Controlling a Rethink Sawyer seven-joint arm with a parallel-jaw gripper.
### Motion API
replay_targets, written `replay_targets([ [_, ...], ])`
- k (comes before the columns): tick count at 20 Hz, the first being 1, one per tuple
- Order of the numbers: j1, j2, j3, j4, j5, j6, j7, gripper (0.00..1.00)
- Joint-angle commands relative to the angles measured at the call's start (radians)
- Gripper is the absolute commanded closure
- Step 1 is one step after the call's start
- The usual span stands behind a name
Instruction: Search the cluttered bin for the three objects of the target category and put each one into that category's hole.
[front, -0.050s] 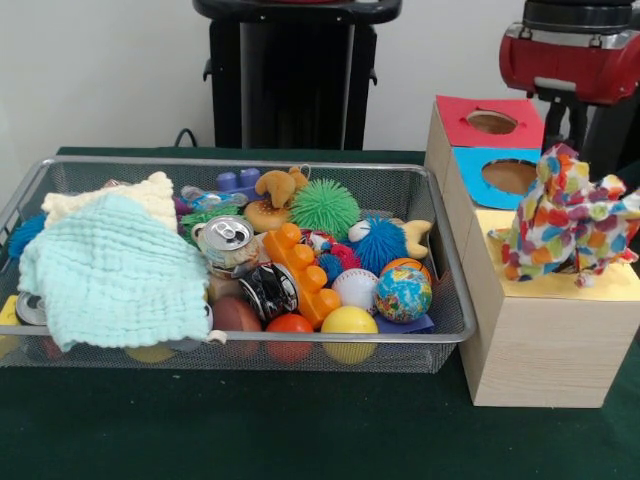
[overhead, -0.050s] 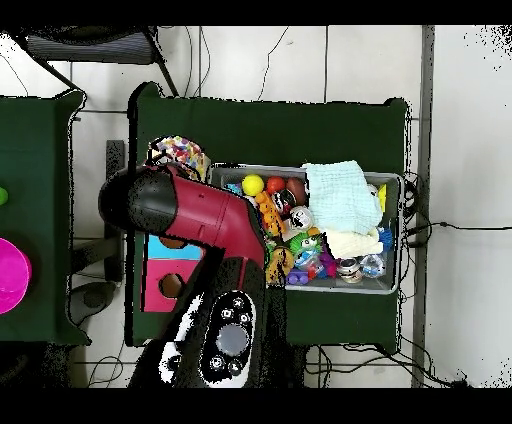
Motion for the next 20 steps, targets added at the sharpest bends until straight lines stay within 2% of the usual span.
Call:
replay_targets([
  [1, -0.023, -0.001, 0.083, 0.161, -0.006, 0.092, 0.117, 1.00],
  [20, -0.037, -0.016, 0.144, 0.237, 0.006, -0.024, 0.098, 1.00],
])
